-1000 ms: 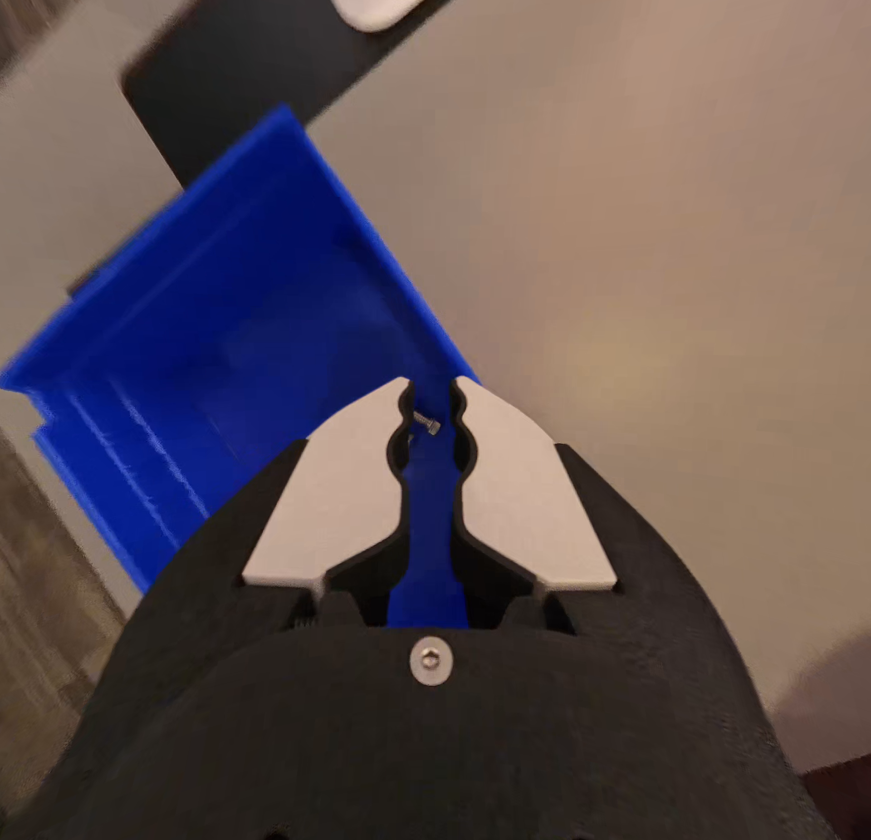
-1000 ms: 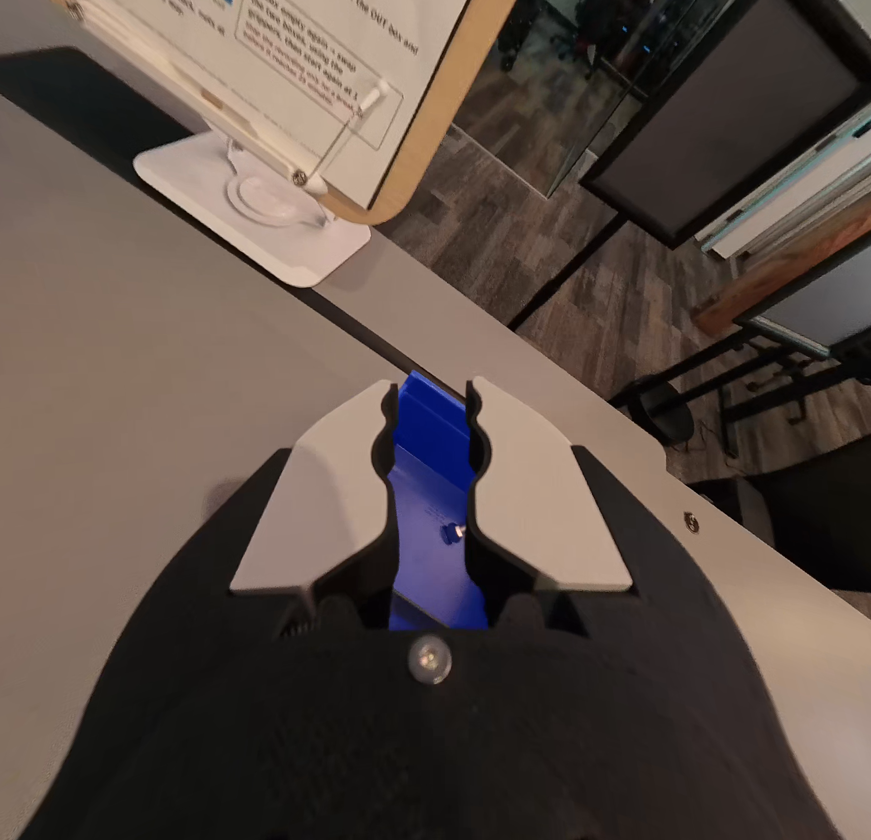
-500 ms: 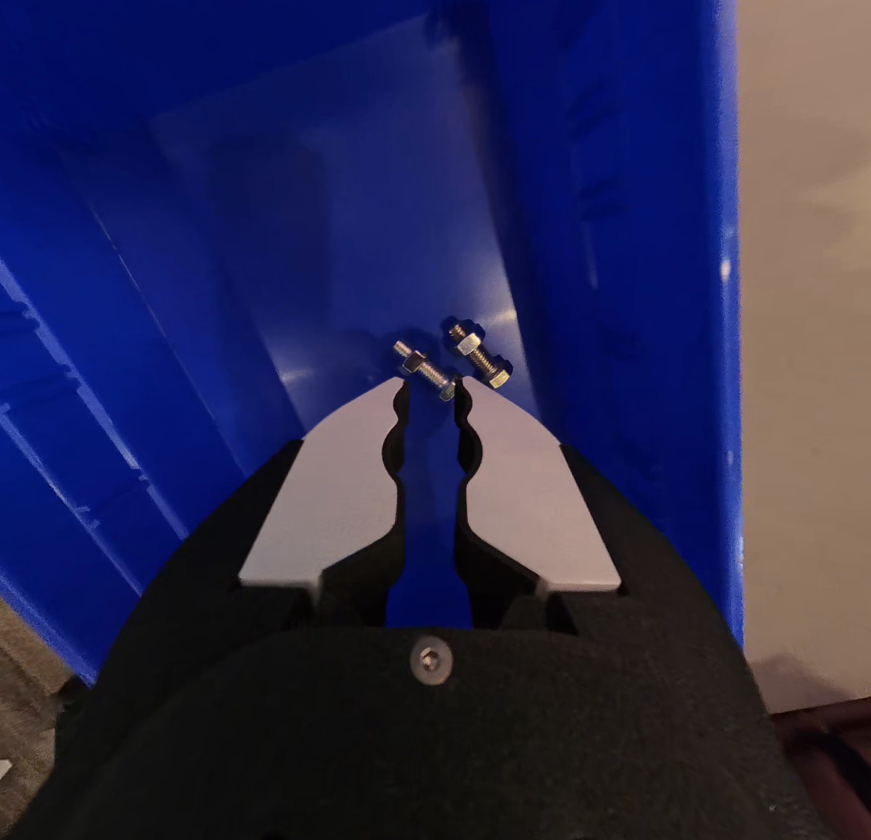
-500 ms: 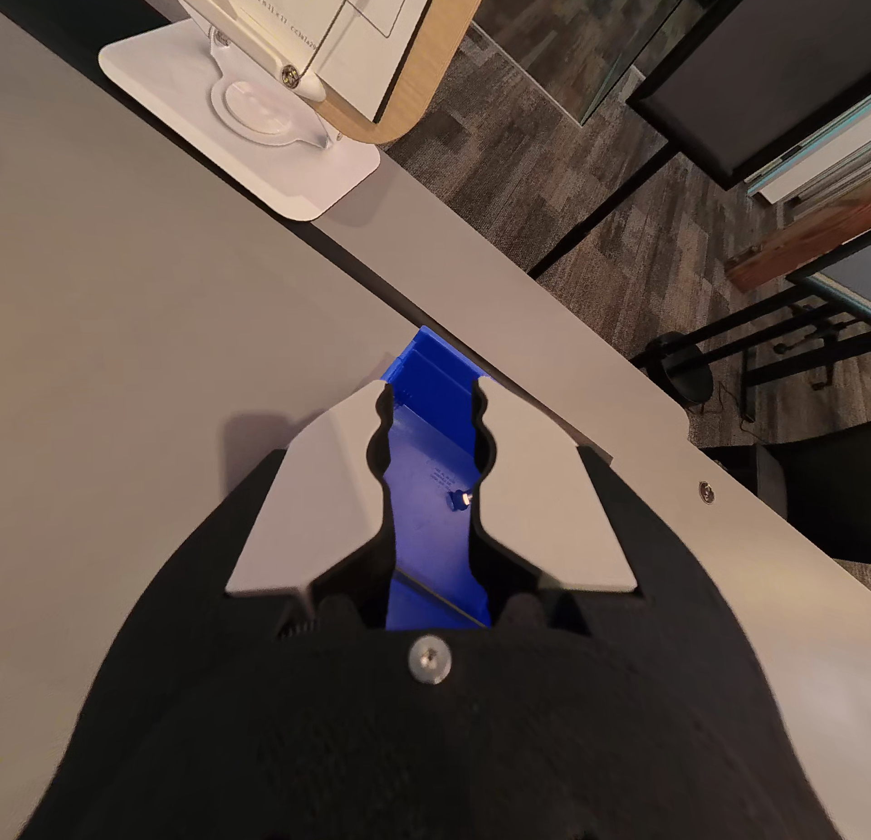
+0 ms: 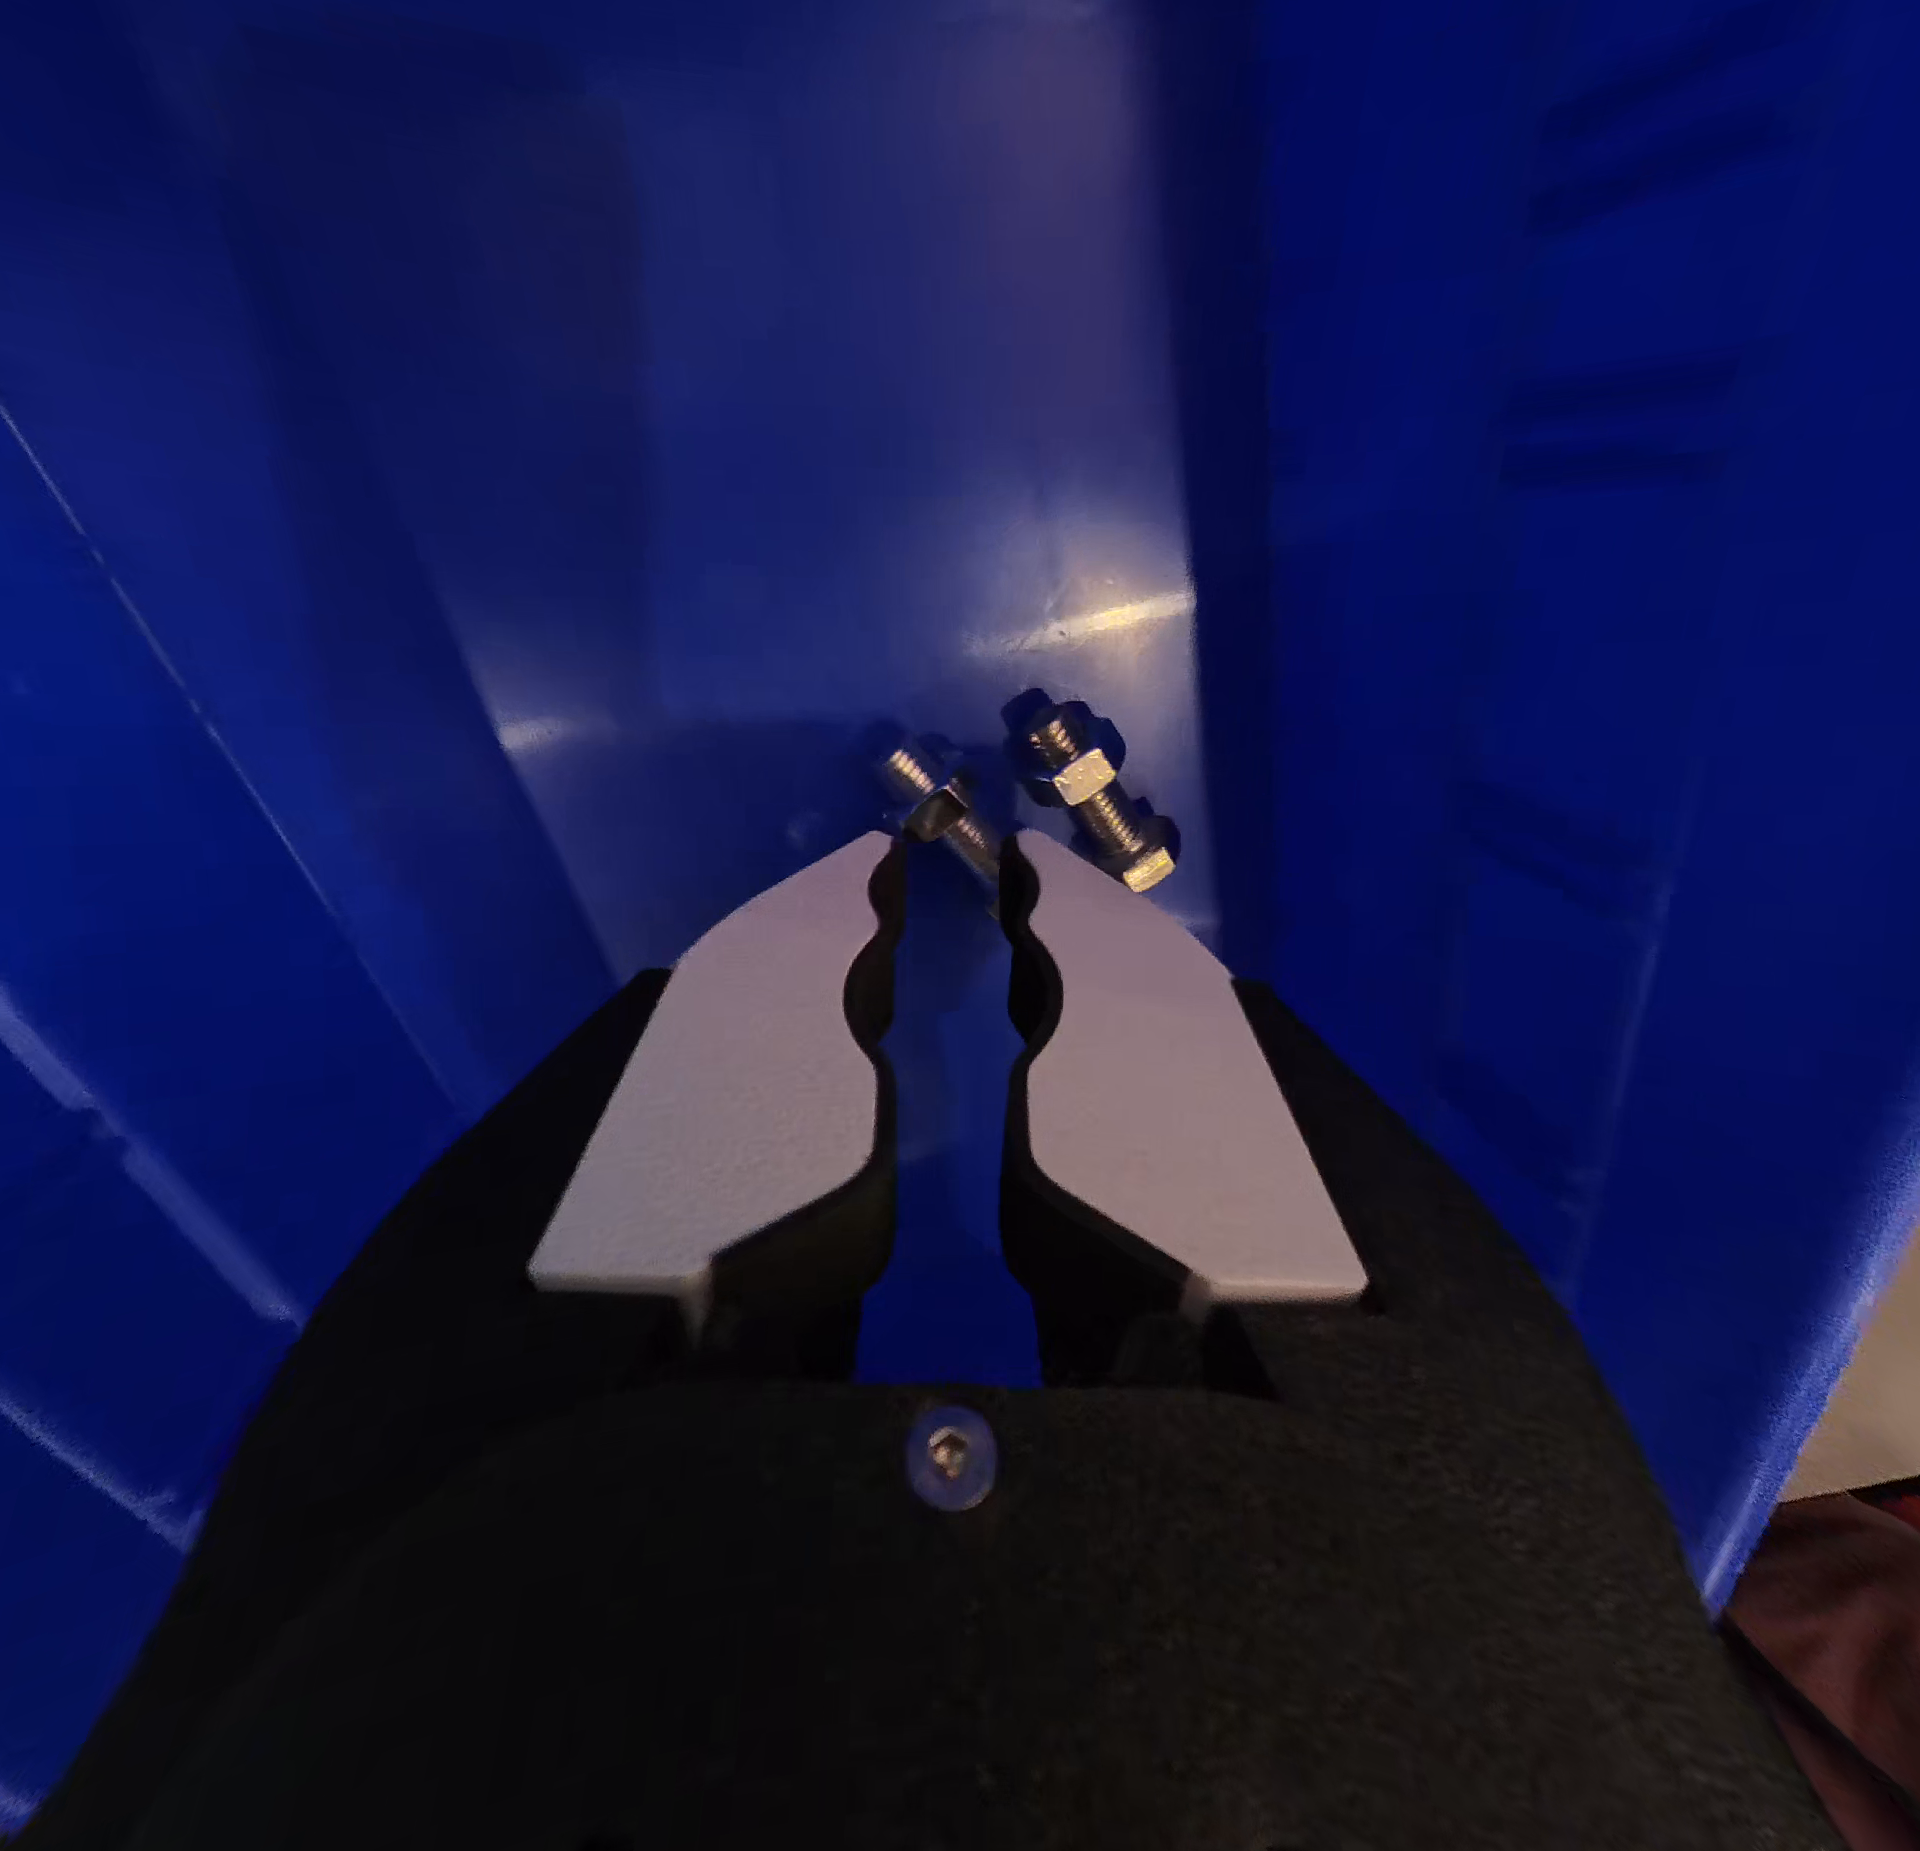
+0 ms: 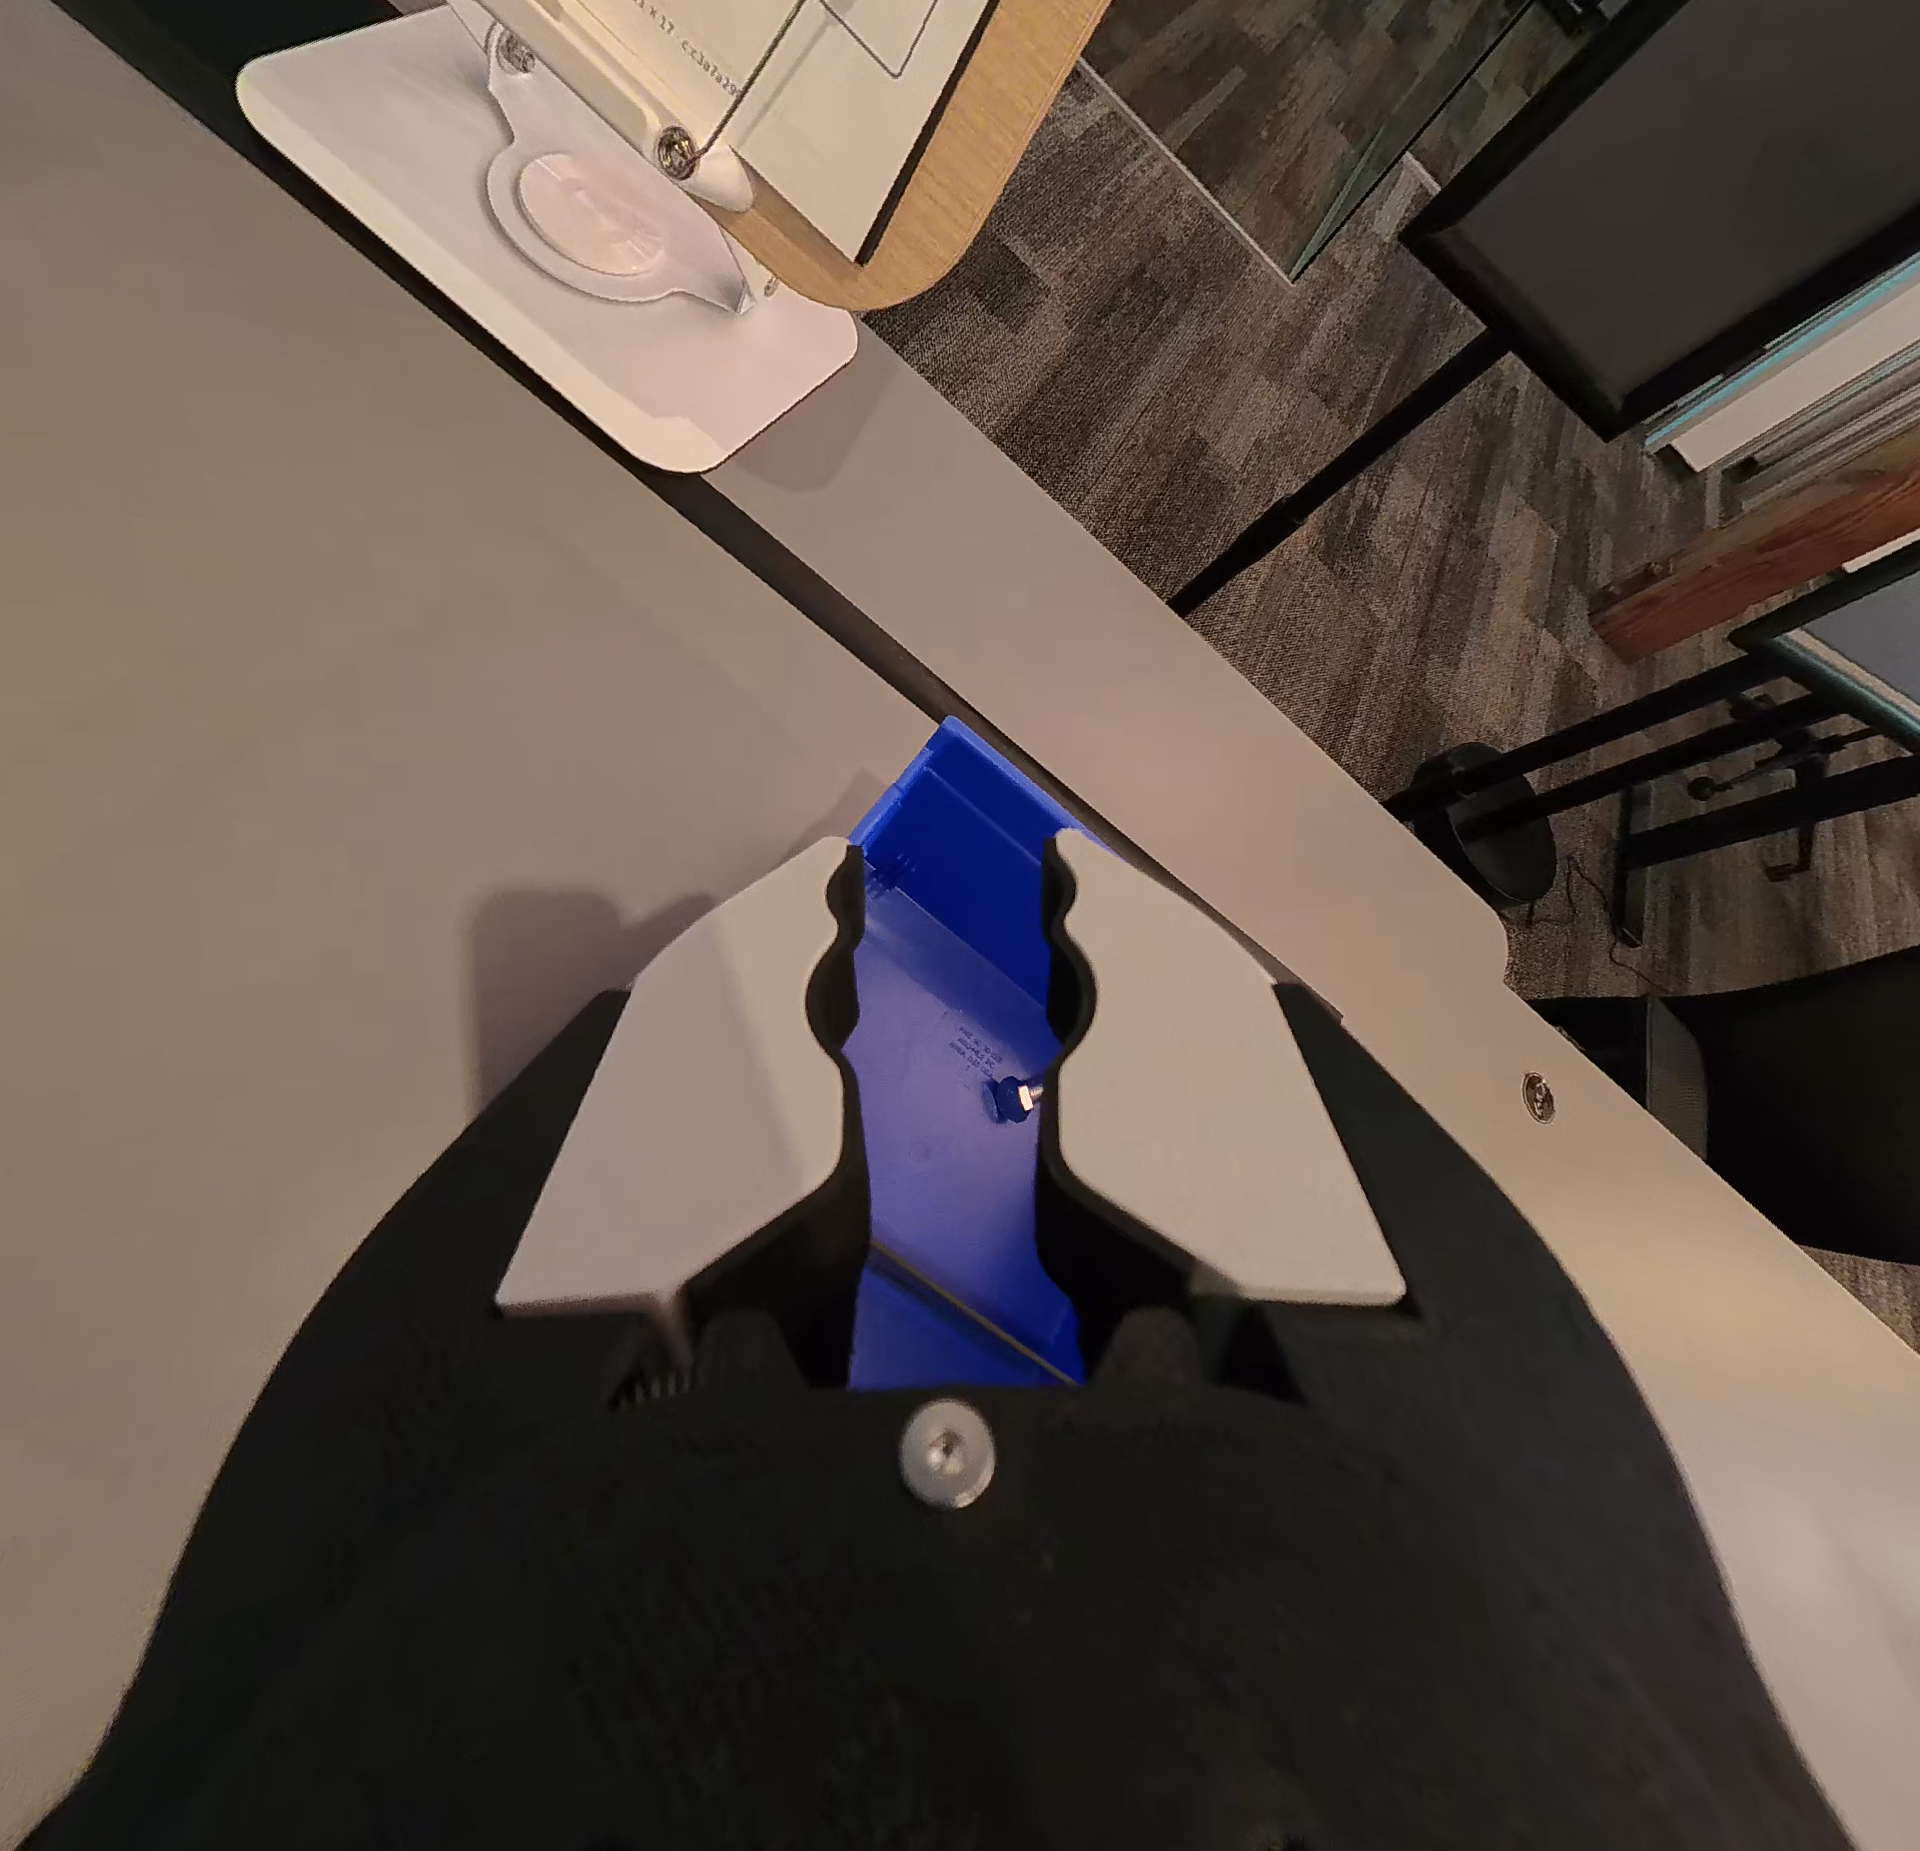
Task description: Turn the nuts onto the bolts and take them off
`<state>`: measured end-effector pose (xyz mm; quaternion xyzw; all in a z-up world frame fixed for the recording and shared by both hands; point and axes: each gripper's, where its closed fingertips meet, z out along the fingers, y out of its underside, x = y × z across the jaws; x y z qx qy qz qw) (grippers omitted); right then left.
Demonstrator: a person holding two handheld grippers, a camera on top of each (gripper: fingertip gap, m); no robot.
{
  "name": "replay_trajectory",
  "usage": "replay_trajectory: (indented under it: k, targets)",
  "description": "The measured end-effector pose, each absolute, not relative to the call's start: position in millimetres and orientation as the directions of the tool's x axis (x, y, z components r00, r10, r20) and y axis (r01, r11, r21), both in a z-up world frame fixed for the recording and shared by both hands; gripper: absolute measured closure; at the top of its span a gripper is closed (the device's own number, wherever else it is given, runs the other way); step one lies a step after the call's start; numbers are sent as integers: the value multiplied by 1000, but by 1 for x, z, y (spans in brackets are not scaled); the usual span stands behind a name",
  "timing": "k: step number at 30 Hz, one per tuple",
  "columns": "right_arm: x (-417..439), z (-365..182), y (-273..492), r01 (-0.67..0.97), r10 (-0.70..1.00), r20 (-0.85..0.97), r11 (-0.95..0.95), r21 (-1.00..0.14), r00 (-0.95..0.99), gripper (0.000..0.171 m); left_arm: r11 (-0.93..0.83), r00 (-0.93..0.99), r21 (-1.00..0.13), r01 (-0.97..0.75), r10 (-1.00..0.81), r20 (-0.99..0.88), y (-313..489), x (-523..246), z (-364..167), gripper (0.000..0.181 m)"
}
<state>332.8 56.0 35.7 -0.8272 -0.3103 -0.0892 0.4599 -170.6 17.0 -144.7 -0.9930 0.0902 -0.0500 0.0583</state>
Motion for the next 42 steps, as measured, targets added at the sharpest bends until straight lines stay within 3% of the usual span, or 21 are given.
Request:
replay_trajectory:
  k: [4, 10, 13, 17, 20, 23, 25, 29, 35, 42]
  targets:
    - [332, 35, 55, 604, 437, 439, -384, -699, 785, 138, -985, 980, -75, -155, -163, 114, 12, -169, -154, 160]
    - [328, 33, 56, 623, 446, 455, -379, -684, 771, 138, -978, 975, -56, -202, -206, 87, 10, -173, -154, 171]
    - [326, 34, 55, 632, 445, 467, -370, -681, 764, 138, -971, 975, -108, -211, -217, 48, 17, -183, -144, 172]
    - [314, 57, 53, 624, 410, 498, -273, -733, 764, 139, -909, 963, -372, -187, -245, 114, 34, -174, -87, 172]
    - [262, 92, 31, 519, 520, 426, -38, -854, 740, 139, -714, 846, -675, -187, -466, 259, 35, -116, -9, 172]
    - [179, 123, -35, 208, 847, 237, 153, -966, 476, 148, -480, 449, -868, -126, -808, 382, -8, -19, 66, 172]
    - [147, 137, -80, 22, 963, 127, 125, -992, 236, 151, -351, 151, -933, -76, -929, 337, -46, 31, 96, 172]
    - [125, 139, -95, -79, 990, -3, 8, -997, 141, 149, -310, -34, -946, -93, -949, 314, -84, 85, 98, 172]
    - [105, 119, -90, -82, 988, -106, -97, -992, 110, 148, -272, -77, -949, -161, -955, 287, -107, 112, 88, 172]
    - [98, 111, -92, -96, 976, -219, -217, -971, 12, 161, -275, -67, -947, -167, -955, 289, -105, 113, 85, 172]
